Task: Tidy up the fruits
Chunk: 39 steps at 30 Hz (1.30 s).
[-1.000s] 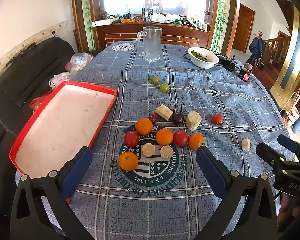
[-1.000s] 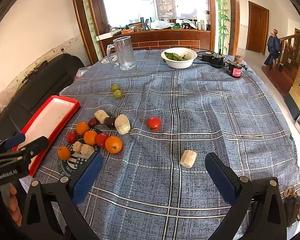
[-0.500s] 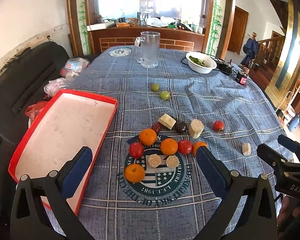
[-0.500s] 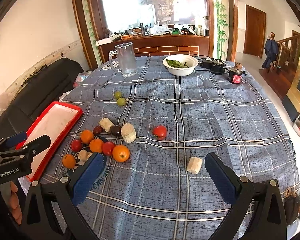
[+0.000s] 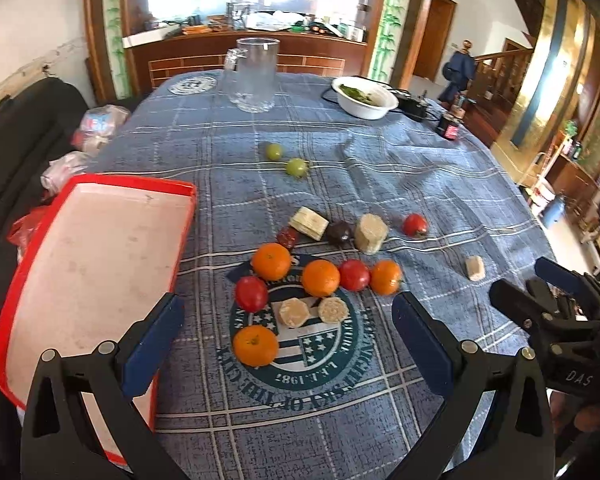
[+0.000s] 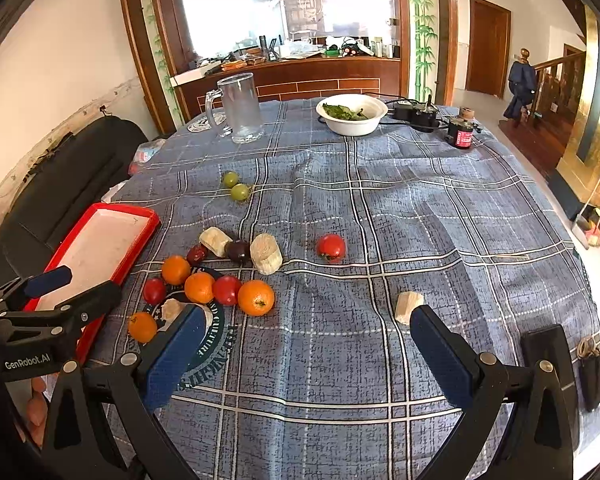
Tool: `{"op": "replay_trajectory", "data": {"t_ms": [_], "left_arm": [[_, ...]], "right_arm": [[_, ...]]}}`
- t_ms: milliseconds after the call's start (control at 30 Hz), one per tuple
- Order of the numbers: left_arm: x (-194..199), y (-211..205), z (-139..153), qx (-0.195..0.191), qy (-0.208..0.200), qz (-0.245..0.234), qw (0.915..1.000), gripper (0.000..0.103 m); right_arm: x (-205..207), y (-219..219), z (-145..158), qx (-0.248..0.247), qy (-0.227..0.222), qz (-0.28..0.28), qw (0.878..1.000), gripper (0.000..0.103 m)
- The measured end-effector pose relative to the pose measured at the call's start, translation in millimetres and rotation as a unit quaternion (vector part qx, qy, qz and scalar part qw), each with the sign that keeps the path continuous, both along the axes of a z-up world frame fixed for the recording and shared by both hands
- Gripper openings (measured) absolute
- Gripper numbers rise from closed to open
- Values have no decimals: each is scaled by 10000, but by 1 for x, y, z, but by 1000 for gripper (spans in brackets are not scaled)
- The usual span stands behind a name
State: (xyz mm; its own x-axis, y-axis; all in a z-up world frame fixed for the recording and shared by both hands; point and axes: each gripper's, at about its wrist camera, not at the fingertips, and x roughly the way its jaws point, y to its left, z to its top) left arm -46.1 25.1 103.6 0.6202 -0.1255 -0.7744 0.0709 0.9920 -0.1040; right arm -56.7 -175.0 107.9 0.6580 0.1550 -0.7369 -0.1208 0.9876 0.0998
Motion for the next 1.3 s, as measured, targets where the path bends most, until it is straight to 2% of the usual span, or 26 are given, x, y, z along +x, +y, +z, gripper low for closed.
{"op": "replay_trajectory", "data": {"t_ms": [300,433,533,833,1000,1100,1167,1300], "left_arm": [[-3,0,-7,-322,149,-418,9985,103],[-3,-2,-13,-296,230,-546,9978,103],[-2,1,-17,-306,242,-514,9979,103],[-3,18,-40,-386,654,-420,9962,103],[-8,25,-45,-535,756,-430,9948,103],[-8,22,-49,-482,798,-544,9942,97],[-4,18,-53,-421,869,-648,9932,83],[6,15,-61,-203,943,-698,9929,71]], "right_arm": [[1,5,-2,-58,82,-100,9999,103],[-1,11,-2,-117,51,19,9999,103],[-3,13,-3,-131,50,116,9998,103],[4,10,-14,-10,183,226,9996,101],[13,18,-24,86,348,495,9981,95],[23,27,-32,98,503,768,9957,86],[32,33,-41,153,662,938,9933,75],[50,35,-56,159,971,962,9905,66]]}}
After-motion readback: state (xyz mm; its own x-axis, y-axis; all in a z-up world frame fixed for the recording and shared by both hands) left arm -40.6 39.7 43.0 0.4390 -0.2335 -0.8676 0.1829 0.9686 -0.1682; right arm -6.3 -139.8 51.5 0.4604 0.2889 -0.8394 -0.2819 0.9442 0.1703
